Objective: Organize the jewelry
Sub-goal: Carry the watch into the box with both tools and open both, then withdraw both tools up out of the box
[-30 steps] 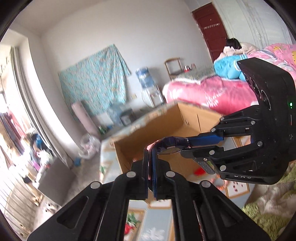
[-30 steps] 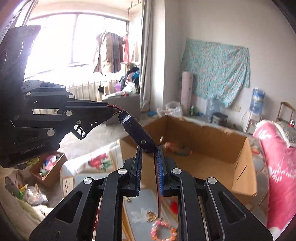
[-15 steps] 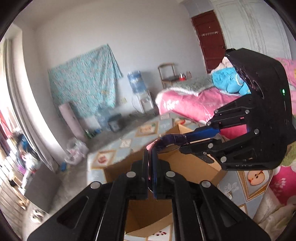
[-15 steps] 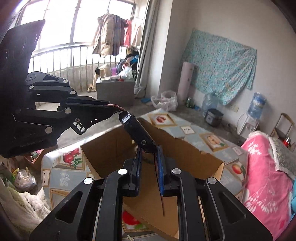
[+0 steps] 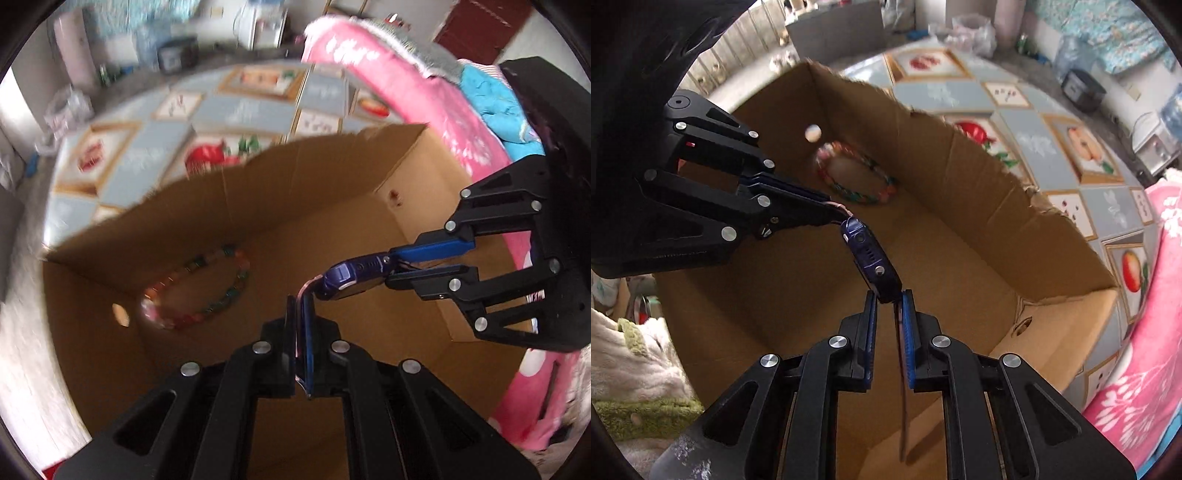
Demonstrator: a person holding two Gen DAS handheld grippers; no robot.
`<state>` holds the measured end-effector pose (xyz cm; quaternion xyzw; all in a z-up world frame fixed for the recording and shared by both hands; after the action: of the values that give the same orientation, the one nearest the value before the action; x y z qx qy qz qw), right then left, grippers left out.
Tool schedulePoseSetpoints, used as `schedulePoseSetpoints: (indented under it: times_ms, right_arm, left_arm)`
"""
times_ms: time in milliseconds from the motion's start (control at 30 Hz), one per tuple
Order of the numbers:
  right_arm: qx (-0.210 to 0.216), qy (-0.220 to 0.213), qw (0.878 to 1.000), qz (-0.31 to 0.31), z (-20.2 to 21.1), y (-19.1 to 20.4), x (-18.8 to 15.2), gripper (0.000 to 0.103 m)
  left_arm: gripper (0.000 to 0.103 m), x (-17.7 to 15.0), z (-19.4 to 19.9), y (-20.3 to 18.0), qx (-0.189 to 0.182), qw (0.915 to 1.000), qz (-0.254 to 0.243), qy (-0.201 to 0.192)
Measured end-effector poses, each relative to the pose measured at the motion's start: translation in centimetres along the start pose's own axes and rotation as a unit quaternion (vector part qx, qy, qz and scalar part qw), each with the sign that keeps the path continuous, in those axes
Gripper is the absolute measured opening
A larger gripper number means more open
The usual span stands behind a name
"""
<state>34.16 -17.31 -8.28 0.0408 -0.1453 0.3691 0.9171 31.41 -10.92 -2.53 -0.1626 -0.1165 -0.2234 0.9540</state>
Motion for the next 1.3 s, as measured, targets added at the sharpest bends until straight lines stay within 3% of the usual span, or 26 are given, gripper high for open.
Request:
schedulePoseSetpoints:
  times_ms: [200, 267, 333, 500, 733, 933, 1067, 1133, 1300]
  right_arm:
    - [-0.035, 0.052, 0.998, -0.002, -3.4, -1.7, 0.7, 0.013]
    - [-0.044, 0.050, 0.998, -0.011, -3.5, -2.0, 0.8, 0.013]
    - [-0.050, 0.036, 0.998, -0.016, -2.8, -2.0, 1.0, 0.017]
    - [-0.074, -0.003, 0.996, -0.044, -0.1, -2.4, 0.6, 0.019]
    - [-0.088, -0.053, 0.989, -0.105, 3.3, -3.2, -1.2, 0.022]
    - [-0.025, -0.062, 0.988, -0.136, 3.4, -0.9, -1.3, 0.022]
    - [-0.028, -0.040, 0.991, -0.127, 0.9, 0.4, 0.0, 0.020]
    - [-0.035, -0.022, 0.992, -0.121, -0.5, 0.7, 0.7, 0.011]
    - [-0.088, 0.030, 0.989, -0.113, -4.3, -0.6, 1.9, 0.004]
  left_arm:
    - [0.009, 0.8, -3.4, 1.6, -0.032, 0.9965, 0.057, 0.052]
    - [0.018, 1.0, -3.3, 1.6, -0.027, 0.9966, 0.059, 0.051]
    - [0.033, 0.8, -3.1, 1.5, -0.030, 0.9966, 0.060, 0.049]
    - [0.050, 0.8, -1.3, 1.4, -0.024, 0.9976, 0.060, 0.026]
    - [0.063, 0.2, 2.9, 0.9, -0.007, 0.9982, 0.054, -0.025]
    - [0.070, -2.1, 7.9, 0.6, 0.005, 0.9952, 0.056, -0.080]
    - [0.076, -4.9, 11.9, 0.4, 0.024, 0.9860, 0.056, -0.155]
    - [0.079, -6.8, 13.7, 0.6, 0.026, 0.9793, 0.064, -0.190]
    - [0.084, -11.4, 15.6, 1.7, 0.025, 0.9630, 0.094, -0.251]
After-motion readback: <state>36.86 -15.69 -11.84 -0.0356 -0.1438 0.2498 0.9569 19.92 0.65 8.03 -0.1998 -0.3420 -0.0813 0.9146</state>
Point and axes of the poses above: each gripper's, at about its wrist camera, not at the fingertips, and z roughly against the way its jaws point, y to its left, x to its top, the point moved 7 cm from there along -z, roughly the way its jaws point, and after that the axes turned 4 degrees about -x, right-handed, at the moved point
